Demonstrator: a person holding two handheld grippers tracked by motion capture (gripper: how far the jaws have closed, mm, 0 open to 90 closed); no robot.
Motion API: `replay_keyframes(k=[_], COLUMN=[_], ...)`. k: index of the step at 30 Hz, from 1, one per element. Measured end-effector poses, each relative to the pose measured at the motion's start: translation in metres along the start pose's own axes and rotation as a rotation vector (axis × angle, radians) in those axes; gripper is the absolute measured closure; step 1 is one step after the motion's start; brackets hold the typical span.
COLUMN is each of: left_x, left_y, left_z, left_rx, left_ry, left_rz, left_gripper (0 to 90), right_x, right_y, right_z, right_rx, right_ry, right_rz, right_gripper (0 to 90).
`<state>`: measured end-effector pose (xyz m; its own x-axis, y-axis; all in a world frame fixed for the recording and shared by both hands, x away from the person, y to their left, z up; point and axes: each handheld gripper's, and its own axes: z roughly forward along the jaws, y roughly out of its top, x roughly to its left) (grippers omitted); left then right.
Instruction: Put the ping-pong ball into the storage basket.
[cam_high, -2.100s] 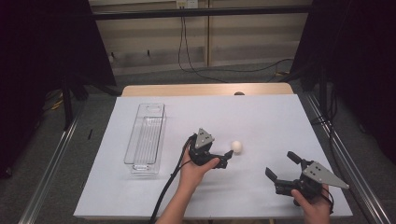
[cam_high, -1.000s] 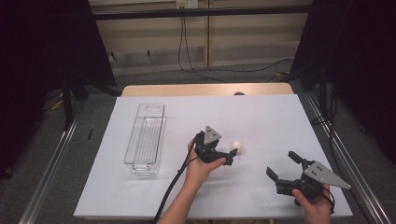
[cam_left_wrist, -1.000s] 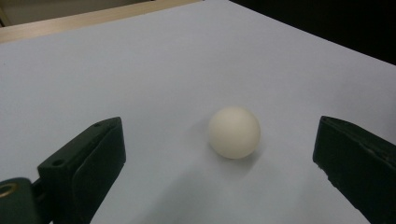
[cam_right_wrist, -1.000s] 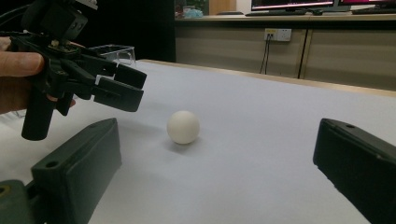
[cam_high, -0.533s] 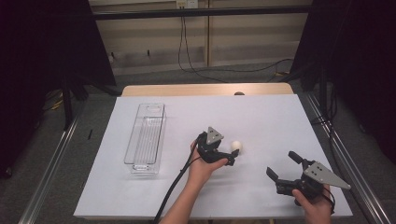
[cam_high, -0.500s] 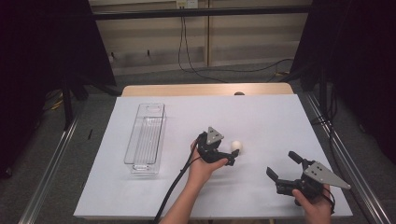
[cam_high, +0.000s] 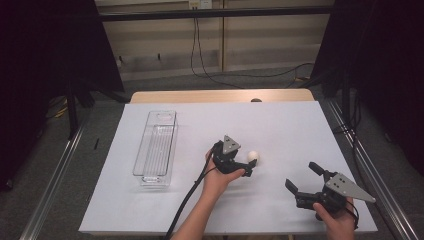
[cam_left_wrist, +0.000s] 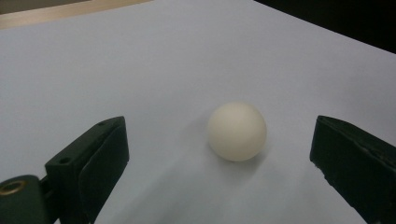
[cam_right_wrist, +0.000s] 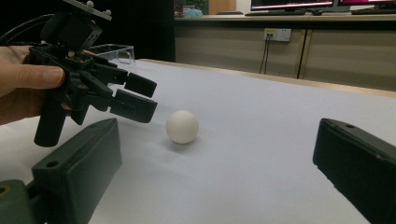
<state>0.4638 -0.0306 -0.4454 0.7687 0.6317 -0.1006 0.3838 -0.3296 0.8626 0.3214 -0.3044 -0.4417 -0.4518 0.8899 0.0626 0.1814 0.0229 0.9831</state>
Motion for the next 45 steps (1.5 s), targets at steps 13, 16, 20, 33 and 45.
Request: replay_keyframes(k=[13,16,20,33,45], left_x=[-0.005,-0.005,-0.007,-0.005,-0.007], left_y=[0.006,0.006,0.006,0.003,0.011], left_z=[0.005,0.005,0.009,0.028,0.036], left_rx=[0.02,0.032,0.027,0.059,0.138], left_ry=[0.001,0.007,-0.011,-0.025,-0.031], left_rz=[0.028,0.031,0.039,0.032,0.096], left_gripper=[5.5,6.1,8.0,19.9,32.0], right_x=[0.0,0.0,0.0,-0.002,-0.002], right_y=[0.0,0.0,0.0,0.0,0.0], right_z=[0.0,0.0,0.0,-0.001,-0.001], right_rx=[0.001,0.001,0.0,0.0,-0.001], right_ry=[0.002,-0.001,0.001,-0.009,-0.011], right_rz=[0.0,0.001,0.0,0.01,0.02], right_gripper=[0.7,0.7,0.7,0.7,0.7])
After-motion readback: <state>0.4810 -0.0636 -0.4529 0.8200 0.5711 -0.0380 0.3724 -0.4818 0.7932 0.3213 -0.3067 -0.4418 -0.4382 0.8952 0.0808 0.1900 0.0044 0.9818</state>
